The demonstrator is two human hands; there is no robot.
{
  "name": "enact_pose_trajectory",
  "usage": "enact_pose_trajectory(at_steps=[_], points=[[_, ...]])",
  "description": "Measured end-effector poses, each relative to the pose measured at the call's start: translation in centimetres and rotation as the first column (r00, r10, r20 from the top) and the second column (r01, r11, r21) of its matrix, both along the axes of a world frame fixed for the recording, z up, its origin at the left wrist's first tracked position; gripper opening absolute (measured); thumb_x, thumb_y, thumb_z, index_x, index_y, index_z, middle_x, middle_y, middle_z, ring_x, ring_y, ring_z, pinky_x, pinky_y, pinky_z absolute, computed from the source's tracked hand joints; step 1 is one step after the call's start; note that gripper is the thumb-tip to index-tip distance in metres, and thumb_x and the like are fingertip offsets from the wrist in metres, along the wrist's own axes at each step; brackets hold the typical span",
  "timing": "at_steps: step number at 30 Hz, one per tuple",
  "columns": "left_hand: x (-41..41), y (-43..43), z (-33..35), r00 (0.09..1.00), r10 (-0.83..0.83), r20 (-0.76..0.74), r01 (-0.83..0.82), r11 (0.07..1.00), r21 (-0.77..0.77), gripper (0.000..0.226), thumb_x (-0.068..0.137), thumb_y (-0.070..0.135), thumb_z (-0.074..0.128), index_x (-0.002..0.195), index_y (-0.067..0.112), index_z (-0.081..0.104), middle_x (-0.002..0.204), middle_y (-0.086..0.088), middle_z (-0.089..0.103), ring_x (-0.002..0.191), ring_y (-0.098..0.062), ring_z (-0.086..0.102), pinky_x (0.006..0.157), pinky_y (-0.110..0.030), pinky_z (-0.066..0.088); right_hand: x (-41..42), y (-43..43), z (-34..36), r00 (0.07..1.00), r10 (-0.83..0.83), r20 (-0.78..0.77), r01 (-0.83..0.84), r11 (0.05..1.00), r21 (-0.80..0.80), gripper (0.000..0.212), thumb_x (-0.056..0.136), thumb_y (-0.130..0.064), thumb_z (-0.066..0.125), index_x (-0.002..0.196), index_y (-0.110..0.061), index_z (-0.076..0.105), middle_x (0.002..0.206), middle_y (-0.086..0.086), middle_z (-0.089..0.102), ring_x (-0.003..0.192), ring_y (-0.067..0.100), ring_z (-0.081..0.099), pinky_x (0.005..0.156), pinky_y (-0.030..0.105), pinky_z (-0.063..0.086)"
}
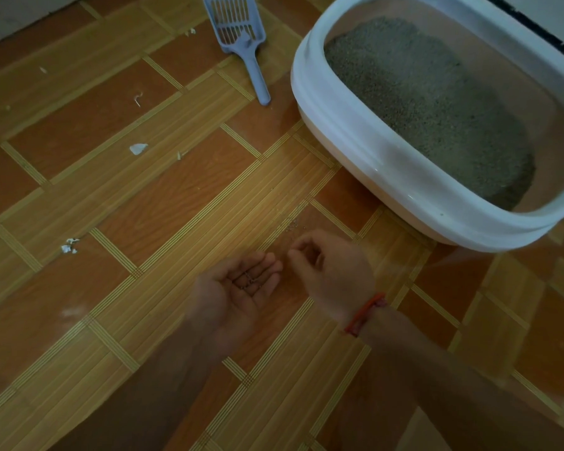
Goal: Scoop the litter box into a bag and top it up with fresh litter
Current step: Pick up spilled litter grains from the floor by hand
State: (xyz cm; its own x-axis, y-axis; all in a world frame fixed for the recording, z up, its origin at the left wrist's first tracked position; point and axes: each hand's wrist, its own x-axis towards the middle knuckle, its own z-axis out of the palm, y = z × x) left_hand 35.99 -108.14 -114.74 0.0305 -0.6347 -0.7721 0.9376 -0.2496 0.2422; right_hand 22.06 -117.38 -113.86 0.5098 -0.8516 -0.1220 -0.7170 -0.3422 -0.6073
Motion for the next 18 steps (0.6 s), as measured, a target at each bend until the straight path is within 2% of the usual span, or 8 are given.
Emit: enact_pose_trajectory(at_steps=[2,4,6,11,18], points=[[-0.1,-0.1,0.1,1.000,0.022,0.003,-0.022,1.000,0.003,0.028,0.082,0.015,0.053,0.096,-0.004,0.068,0.098,-0.019,0.073,0.095,-0.030,0.072,0.089,-0.039,0.054,-0.7,-1.7,-0.7,0.995,-0.039,-0.096,0.040,0.999,0.012,0.008,0.091,-0.032,0.060,0.083,-0.034,0.060,0.070,-0.019,0.054,0.065,-0.002,0.051,0.058,0.011,0.037],[-0.2,-0.3,0.2,0.998,0.054,0.016,-0.055,0.998,0.020,0.029,0.092,0.014,0.047,0.090,-0.006,0.068,0.097,-0.021,0.072,0.093,-0.032,0.072,0.089,-0.039,0.053,-1.2,-2.7,-1.0,0.987,-0.056,-0.152,0.062,0.998,0.032,0.005,0.093,-0.030,0.058,0.090,-0.032,0.062,0.077,-0.017,0.059,0.072,0.001,0.055,0.068,0.023,0.049],[-0.3,-0.4,0.4,0.998,0.058,0.004,-0.058,0.998,0.011,0.032,0.096,0.015,0.043,0.090,-0.006,0.067,0.097,-0.021,0.072,0.094,-0.032,0.072,0.087,-0.039,0.055,-1.2,-3.1,-1.2,0.985,-0.051,-0.166,0.057,0.998,0.033,0.006,0.093,-0.028,0.058,0.094,-0.031,0.063,0.083,-0.015,0.061,0.079,0.006,0.058,0.074,0.030,0.053],[-0.3,-0.4,0.4,0.998,0.058,-0.007,-0.057,0.998,0.034,0.032,0.096,0.015,0.043,0.093,-0.006,0.067,0.098,-0.020,0.072,0.094,-0.031,0.072,0.081,-0.036,0.060,-0.6,-3.5,-1.8,0.984,-0.004,-0.180,0.002,1.000,-0.009,0.005,0.092,-0.030,0.058,0.093,-0.032,0.063,0.080,-0.017,0.059,0.079,0.007,0.058,0.074,0.033,0.053],[-0.2,-0.3,0.5,0.998,0.068,0.003,-0.068,0.996,0.059,0.033,0.098,0.015,0.042,0.093,-0.006,0.066,0.096,-0.021,0.072,0.093,-0.032,0.072,0.087,-0.038,0.056,-0.2,-3.8,-2.2,0.980,0.024,-0.195,-0.031,0.999,-0.035,0.006,0.093,-0.032,0.058,0.089,-0.031,0.062,0.073,-0.017,0.052,0.075,0.009,0.055,0.069,0.032,0.050]])
